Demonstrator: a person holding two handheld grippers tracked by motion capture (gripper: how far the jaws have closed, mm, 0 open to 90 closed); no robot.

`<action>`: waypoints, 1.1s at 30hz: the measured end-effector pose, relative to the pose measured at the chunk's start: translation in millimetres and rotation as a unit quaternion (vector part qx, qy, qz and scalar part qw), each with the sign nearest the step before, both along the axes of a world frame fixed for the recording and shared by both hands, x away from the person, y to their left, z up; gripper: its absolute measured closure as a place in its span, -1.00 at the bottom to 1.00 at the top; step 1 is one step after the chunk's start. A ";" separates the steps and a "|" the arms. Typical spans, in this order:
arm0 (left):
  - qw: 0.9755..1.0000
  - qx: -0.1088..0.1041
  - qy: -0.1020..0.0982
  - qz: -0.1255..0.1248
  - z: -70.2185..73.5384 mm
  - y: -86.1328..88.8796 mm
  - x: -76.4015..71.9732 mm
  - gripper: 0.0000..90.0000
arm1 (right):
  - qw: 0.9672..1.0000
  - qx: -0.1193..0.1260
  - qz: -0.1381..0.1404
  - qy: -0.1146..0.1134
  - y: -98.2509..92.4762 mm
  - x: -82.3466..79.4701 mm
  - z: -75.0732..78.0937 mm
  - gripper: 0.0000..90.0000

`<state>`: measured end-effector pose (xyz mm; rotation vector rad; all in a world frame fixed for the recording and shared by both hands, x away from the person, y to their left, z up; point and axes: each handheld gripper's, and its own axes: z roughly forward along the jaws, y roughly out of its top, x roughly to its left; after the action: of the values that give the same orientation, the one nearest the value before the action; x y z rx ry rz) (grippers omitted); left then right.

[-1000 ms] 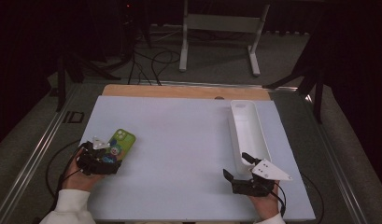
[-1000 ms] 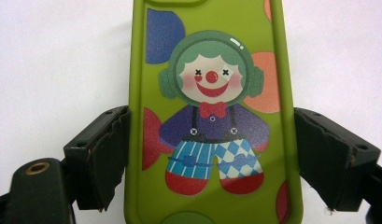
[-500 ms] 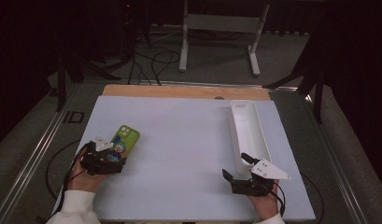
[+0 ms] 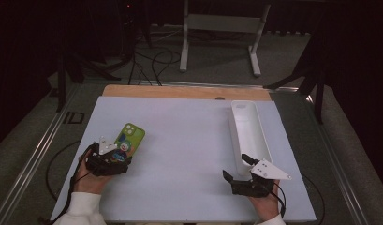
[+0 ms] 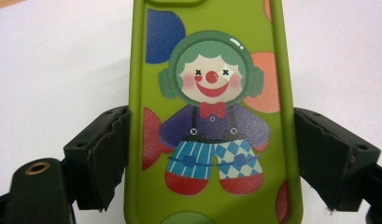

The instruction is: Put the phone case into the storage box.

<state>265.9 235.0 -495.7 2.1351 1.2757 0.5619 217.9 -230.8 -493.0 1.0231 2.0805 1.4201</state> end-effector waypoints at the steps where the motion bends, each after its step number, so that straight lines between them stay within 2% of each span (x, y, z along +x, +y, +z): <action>1: 1.000 -0.001 -0.003 0.001 -0.4 -0.8 -0.5 -0.63 | 1.000 -0.001 0.000 0.000 0.2 -0.1 0.1 -0.79; 12: 0.999 -0.016 -0.033 0.002 3.0 -3.7 -7.3 -0.63 | 1.000 0.001 -0.003 0.004 0.0 0.4 0.8 -0.79; 22: 0.998 -0.026 -0.064 -0.006 8.4 -12.7 -10.0 -0.63 | 1.000 0.001 0.002 0.011 1.8 0.5 0.4 -0.80; 33: 0.996 -0.037 -0.076 -0.015 11.5 -19.8 -9.7 -0.63 | 1.000 -0.006 0.000 0.020 2.2 3.6 5.4 -0.82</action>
<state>256.2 215.2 -484.2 2.0064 1.1606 0.6406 221.5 -228.6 -487.6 1.0565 2.1149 1.3952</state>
